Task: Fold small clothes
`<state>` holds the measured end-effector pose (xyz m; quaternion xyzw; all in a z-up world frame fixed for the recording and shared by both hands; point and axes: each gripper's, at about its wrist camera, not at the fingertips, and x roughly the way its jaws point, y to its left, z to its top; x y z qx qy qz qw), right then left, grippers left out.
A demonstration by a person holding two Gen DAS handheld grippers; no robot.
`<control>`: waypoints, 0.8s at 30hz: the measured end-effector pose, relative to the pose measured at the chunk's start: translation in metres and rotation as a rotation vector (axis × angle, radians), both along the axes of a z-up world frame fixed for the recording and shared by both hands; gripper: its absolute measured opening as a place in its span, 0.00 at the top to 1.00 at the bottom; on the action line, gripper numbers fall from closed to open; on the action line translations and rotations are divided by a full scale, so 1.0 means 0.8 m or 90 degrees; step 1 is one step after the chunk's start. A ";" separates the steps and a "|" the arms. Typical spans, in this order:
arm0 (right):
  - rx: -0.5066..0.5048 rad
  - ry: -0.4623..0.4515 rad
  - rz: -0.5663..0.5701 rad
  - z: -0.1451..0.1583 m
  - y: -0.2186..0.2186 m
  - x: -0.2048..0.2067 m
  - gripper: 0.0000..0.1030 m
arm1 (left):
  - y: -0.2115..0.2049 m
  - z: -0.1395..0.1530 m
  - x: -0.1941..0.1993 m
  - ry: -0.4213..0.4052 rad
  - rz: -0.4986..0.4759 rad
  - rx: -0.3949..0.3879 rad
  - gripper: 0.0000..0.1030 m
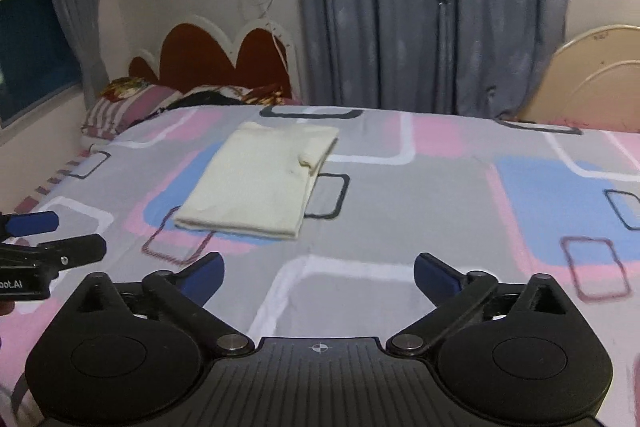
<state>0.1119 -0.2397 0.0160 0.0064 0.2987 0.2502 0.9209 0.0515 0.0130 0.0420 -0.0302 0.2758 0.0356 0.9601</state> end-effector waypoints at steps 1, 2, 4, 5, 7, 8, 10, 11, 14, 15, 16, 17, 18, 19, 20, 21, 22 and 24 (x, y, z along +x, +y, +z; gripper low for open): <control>-0.008 -0.008 0.000 0.005 -0.003 -0.011 0.01 | -0.004 0.005 -0.012 -0.018 -0.007 -0.002 0.22; -0.017 -0.021 0.002 0.010 -0.006 -0.025 0.01 | -0.009 0.009 -0.020 -0.019 -0.008 0.006 0.48; -0.020 -0.048 0.004 0.019 -0.011 -0.051 0.01 | -0.017 0.013 -0.030 0.007 0.003 0.001 0.89; -0.018 -0.056 0.002 0.023 -0.013 -0.061 0.01 | -0.019 0.016 -0.037 0.002 0.003 -0.004 0.88; -0.011 -0.059 0.002 0.029 -0.017 -0.078 0.01 | -0.028 0.022 -0.051 -0.001 0.002 0.006 0.61; -0.009 -0.060 0.003 0.031 -0.021 -0.085 0.01 | -0.031 0.024 -0.057 -0.005 0.008 0.010 0.36; -0.013 -0.071 0.000 0.035 -0.024 -0.099 0.01 | -0.038 0.030 -0.077 -0.060 0.049 0.034 0.01; -0.019 -0.079 -0.007 0.037 -0.024 -0.108 0.01 | -0.041 0.033 -0.083 -0.067 0.056 0.044 0.00; -0.030 -0.085 -0.011 0.042 -0.027 -0.124 0.00 | -0.042 0.038 -0.087 -0.059 0.054 0.033 0.00; -0.027 -0.085 -0.011 0.043 -0.029 -0.127 0.00 | -0.043 0.039 -0.089 -0.060 0.055 0.031 0.00; -0.026 -0.085 -0.013 0.043 -0.033 -0.128 0.00 | -0.044 0.040 -0.090 -0.059 0.054 0.032 0.00; -0.025 -0.087 -0.016 0.045 -0.035 -0.132 0.00 | -0.045 0.041 -0.091 -0.057 0.053 0.034 0.00; -0.023 -0.090 -0.019 0.047 -0.037 -0.135 0.00 | -0.047 0.041 -0.094 -0.057 0.051 0.034 0.00; -0.022 -0.091 -0.020 0.048 -0.042 -0.137 0.00 | -0.049 0.042 -0.097 -0.059 0.051 0.035 0.00; -0.022 -0.092 -0.022 0.050 -0.043 -0.140 0.00 | -0.051 0.043 -0.102 -0.061 0.052 0.036 0.00; -0.022 -0.093 -0.024 0.051 -0.047 -0.143 0.00 | -0.053 0.044 -0.103 -0.063 0.051 0.037 0.00; -0.020 -0.094 -0.024 0.053 -0.048 -0.144 0.00 | -0.057 0.045 -0.109 -0.067 0.051 0.038 0.00; -0.017 -0.095 -0.025 0.055 -0.051 -0.146 0.00 | -0.061 0.049 -0.123 -0.074 0.050 0.044 0.00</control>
